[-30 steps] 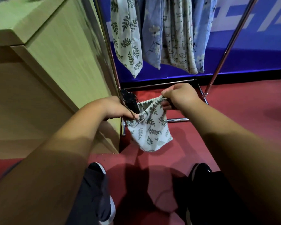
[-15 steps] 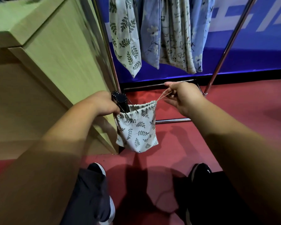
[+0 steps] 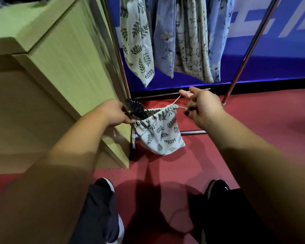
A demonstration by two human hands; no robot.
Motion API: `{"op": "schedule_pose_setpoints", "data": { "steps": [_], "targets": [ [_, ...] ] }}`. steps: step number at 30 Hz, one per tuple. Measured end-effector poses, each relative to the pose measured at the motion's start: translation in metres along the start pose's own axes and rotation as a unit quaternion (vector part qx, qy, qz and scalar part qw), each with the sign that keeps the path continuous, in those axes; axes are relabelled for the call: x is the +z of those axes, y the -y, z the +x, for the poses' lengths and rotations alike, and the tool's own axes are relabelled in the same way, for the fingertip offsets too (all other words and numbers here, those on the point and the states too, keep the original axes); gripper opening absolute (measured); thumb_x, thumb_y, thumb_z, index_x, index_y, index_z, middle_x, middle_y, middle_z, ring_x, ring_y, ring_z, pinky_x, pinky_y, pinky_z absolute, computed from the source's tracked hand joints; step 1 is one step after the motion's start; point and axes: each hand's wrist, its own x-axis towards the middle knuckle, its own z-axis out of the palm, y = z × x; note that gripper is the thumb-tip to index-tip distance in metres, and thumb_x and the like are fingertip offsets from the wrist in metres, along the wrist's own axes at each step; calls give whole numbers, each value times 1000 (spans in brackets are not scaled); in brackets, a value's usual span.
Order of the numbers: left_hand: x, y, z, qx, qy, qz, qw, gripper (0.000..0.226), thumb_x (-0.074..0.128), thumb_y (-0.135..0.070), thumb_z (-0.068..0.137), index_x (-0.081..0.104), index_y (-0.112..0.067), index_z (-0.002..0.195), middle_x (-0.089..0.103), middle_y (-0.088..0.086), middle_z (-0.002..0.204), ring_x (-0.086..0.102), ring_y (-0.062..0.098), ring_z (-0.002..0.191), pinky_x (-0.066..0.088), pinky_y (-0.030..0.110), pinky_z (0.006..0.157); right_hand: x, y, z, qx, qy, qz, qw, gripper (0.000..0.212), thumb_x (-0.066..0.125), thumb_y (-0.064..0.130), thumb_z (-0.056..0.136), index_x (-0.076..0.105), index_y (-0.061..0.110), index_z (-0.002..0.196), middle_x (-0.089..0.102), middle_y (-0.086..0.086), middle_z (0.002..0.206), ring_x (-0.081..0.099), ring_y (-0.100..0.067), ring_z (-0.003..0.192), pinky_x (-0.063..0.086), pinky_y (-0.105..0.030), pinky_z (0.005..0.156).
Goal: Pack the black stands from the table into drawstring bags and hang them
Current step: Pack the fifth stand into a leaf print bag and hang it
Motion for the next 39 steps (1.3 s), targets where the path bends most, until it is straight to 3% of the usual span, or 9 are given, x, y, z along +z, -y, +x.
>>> {"op": "schedule_pose_setpoints", "data": {
  "steps": [3, 6, 10, 16, 21, 29, 31, 36, 39],
  "targets": [
    [-3, 1, 0, -12, 33, -68, 997, 35, 87, -37, 84, 61, -15, 77, 55, 4, 67, 47, 23, 59, 34, 28, 52, -2, 4, -3, -13, 2, -58, 998, 25, 54, 12, 98, 63, 23, 119, 82, 7, 111, 27, -9, 50, 41, -28, 59],
    [-3, 3, 0, -40, 48, -110, 992, 14, 67, -19, 91, 60, -14, 80, 49, 10, 69, 39, 24, 54, 32, 24, 50, -3, 3, -1, -27, 12, -129, 991, 48, 72, 13, 83, 65, 32, 126, 80, 7, 102, 29, -10, 49, 36, -27, 55],
    [-3, 3, 0, -67, 43, -104, 991, 10, 56, -12, 94, 63, -6, 90, 47, 12, 66, 37, 23, 51, 32, 24, 47, -1, 1, -3, -43, 71, -240, 967, 48, 55, 17, 89, 71, 23, 134, 70, 0, 72, 30, -14, 50, 27, -28, 52],
    [-2, -8, -4, -161, 137, -307, 928, 31, 48, -21, 97, 40, -23, 67, 32, -5, 56, 19, 12, 45, 12, 20, 46, 3, -8, -24, -166, 53, -579, 796, 34, 55, 37, 91, 82, 16, 91, 76, -1, 77, 68, -23, 85, 53, -32, 84],
    [-6, -6, 0, -194, 146, -401, 883, 44, 48, -30, 95, 31, -27, 54, 41, -3, 60, 33, 14, 48, 23, 18, 43, 8, -10, -32, -114, 69, -750, 648, 27, 52, 20, 88, 54, 7, 64, 51, -9, 67, 48, -23, 60, 38, -29, 65],
    [-5, -12, -1, -197, 88, -385, 897, 38, 56, -25, 99, 43, -20, 64, 59, 9, 76, 50, 17, 56, 36, 20, 49, 11, -9, -39, -108, 190, -780, 586, 16, 59, 8, 90, 66, 0, 78, 69, -19, 84, 61, -35, 83, 39, -32, 63],
    [-4, -13, -1, -183, 45, -377, 907, 30, 58, -23, 98, 47, -18, 70, 54, 5, 78, 44, 15, 55, 35, 22, 50, 12, -3, -42, -128, 223, -742, 619, 18, 59, 3, 92, 77, 4, 93, 72, -10, 99, 62, -25, 94, 40, -29, 72],
    [-12, -19, -8, -138, -8, -395, 908, 22, 61, -34, 89, 57, -25, 69, 69, -5, 81, 55, 16, 71, 40, 39, 78, 9, -1, -37, -140, 194, -535, 811, 40, 54, -11, 83, 66, 19, 60, 66, 5, 69, 54, -11, 66, 44, -20, 63],
    [-19, -25, -12, -86, -6, -485, 870, 25, 56, -31, 91, 59, -25, 67, 72, -5, 86, 60, 11, 78, 43, 40, 87, 6, -8, -33, -178, 163, -462, 853, 41, 51, -13, 79, 69, 18, 60, 69, -8, 80, 57, -17, 74, 46, -21, 64]
  ]
}}
